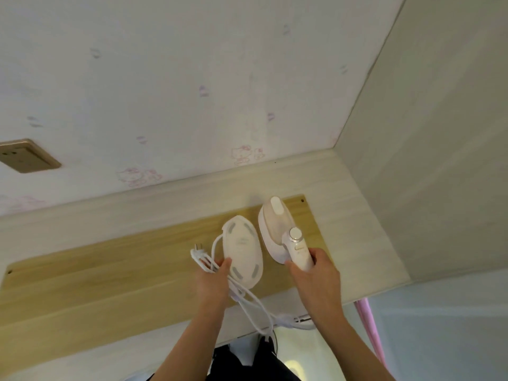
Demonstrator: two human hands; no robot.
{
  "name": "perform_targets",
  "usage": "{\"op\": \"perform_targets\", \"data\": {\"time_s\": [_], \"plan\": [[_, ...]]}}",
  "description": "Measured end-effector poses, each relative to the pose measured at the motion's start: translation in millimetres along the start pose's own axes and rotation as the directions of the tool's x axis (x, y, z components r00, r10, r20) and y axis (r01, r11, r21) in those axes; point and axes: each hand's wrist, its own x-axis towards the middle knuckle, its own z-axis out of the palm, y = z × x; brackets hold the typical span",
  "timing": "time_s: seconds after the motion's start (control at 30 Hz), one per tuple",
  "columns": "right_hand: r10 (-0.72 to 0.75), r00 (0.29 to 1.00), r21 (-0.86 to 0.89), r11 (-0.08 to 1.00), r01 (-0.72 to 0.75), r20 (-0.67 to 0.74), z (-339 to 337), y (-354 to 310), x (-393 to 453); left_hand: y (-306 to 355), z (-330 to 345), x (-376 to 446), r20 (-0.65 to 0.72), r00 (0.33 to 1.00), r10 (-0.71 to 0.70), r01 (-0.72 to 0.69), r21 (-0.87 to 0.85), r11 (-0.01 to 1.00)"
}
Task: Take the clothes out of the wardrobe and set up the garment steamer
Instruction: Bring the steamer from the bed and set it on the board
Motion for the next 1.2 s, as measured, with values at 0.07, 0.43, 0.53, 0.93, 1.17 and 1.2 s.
{"op": "perform_targets", "data": {"time_s": [0.07,0.43,0.53,0.93,1.17,1.2], "plan": [[0.012,1.000,-0.008,1.000,-0.012,0.001,2.7,2.3,-1.0,-2.5,4.4,3.9,-0.017,1.000,-0.019,0.020,0.051,0.999],[0.056,0.997,-0.064,0.997,-0.052,0.057,24.0,8.7,-10.7,9.5,18.5,-11.5,-0.023,0.998,-0.060,0.061,0.050,0.997],[0.055,0.997,-0.069,0.996,-0.050,0.060,28.9,9.8,-12.0,5.0,15.1,-8.5,0.021,0.997,-0.070,0.068,0.060,0.996],[0.052,0.998,-0.077,0.996,-0.048,0.044,39.9,11.5,-9.3,13.7,-29.7,2.2,-0.028,1.000,0.001,-0.002,-0.028,1.000],[0.037,0.999,-0.077,0.996,-0.035,0.015,54.4,11.6,-13.8,16.6,-34.7,5.1,-0.003,1.000,0.018,-0.018,-0.002,1.000],[0.036,0.999,-0.083,0.996,-0.035,0.010,56.9,12.7,-15.0,16.5,-34.7,4.4,0.000,1.000,0.020,-0.020,0.000,1.000]]}}
